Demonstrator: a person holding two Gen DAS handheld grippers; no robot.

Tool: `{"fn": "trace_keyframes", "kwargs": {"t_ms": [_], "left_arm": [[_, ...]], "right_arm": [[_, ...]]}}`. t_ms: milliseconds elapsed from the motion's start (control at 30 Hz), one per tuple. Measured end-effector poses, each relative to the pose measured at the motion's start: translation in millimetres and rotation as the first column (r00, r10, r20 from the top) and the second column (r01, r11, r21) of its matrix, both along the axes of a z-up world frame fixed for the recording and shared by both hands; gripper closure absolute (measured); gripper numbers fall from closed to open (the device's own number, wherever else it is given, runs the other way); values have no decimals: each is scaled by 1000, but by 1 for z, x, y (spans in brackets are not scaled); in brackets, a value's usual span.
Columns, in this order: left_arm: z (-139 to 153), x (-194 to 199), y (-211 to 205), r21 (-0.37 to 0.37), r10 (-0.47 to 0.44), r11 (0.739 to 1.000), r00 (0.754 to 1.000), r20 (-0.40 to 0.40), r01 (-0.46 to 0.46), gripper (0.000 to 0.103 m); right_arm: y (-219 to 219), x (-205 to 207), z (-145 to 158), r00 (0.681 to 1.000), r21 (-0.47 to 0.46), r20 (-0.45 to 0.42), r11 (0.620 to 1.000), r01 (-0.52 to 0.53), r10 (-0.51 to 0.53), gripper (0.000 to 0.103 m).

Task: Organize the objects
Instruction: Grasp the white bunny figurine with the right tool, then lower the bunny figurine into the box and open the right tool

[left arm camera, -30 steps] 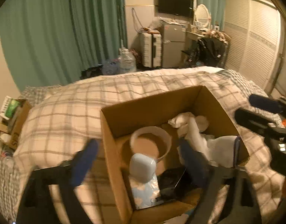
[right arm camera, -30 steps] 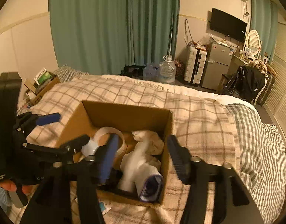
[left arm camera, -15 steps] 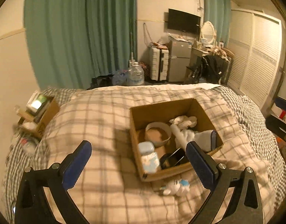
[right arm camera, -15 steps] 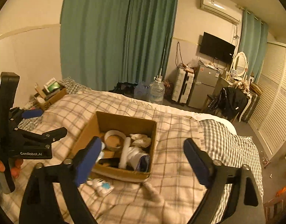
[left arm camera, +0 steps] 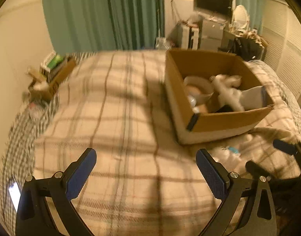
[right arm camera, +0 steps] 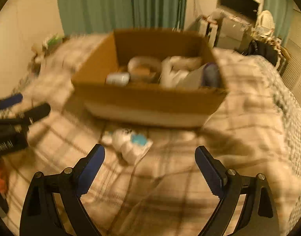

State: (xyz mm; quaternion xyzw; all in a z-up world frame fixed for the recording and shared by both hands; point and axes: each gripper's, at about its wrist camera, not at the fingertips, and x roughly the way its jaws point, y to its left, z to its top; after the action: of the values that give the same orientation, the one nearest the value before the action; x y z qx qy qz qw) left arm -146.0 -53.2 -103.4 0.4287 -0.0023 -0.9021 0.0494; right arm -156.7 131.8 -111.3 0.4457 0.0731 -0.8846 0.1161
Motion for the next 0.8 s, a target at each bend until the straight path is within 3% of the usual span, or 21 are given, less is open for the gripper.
{"fn": "trace_keyframes", "kwargs": {"t_ms": [167,367,533,567,600,733,767,800], "left_arm": [[-17,-7,-9,13,35,999,997,62,-36,0],[-24,-9,-14,24,53,998,995,85,-56,0],[-28,-10,-13,15,55,998,993,101,-56,0],[-29,-10,-12,13,55,998,993,103,-57,0],[-29,-10,-12,10,56,998,993,105,-57,0],[-28,-9,-11,7,53,999,993,107,-54,0],[-27,-8,-10,4,55,998,993,108,-56,0],[-27,-7,-10,3,56,998,993,108,-56,0]], "right_arm": [[-15,-15,-21,997,-20,63,999,-43,44,10],[-32,-37,-47,987,2,147,998,-64,63,15],[-29,-42,-53,983,-16,171,998,-63,65,31],[-29,-41,-52,983,-13,169,998,-65,66,41],[-29,-40,-52,984,-7,168,998,-62,62,45],[-25,-32,-48,987,-12,150,998,-64,65,48],[-23,-29,-45,988,-12,138,998,-61,63,50],[-22,-25,-41,990,-16,125,998,-60,62,60]]}}
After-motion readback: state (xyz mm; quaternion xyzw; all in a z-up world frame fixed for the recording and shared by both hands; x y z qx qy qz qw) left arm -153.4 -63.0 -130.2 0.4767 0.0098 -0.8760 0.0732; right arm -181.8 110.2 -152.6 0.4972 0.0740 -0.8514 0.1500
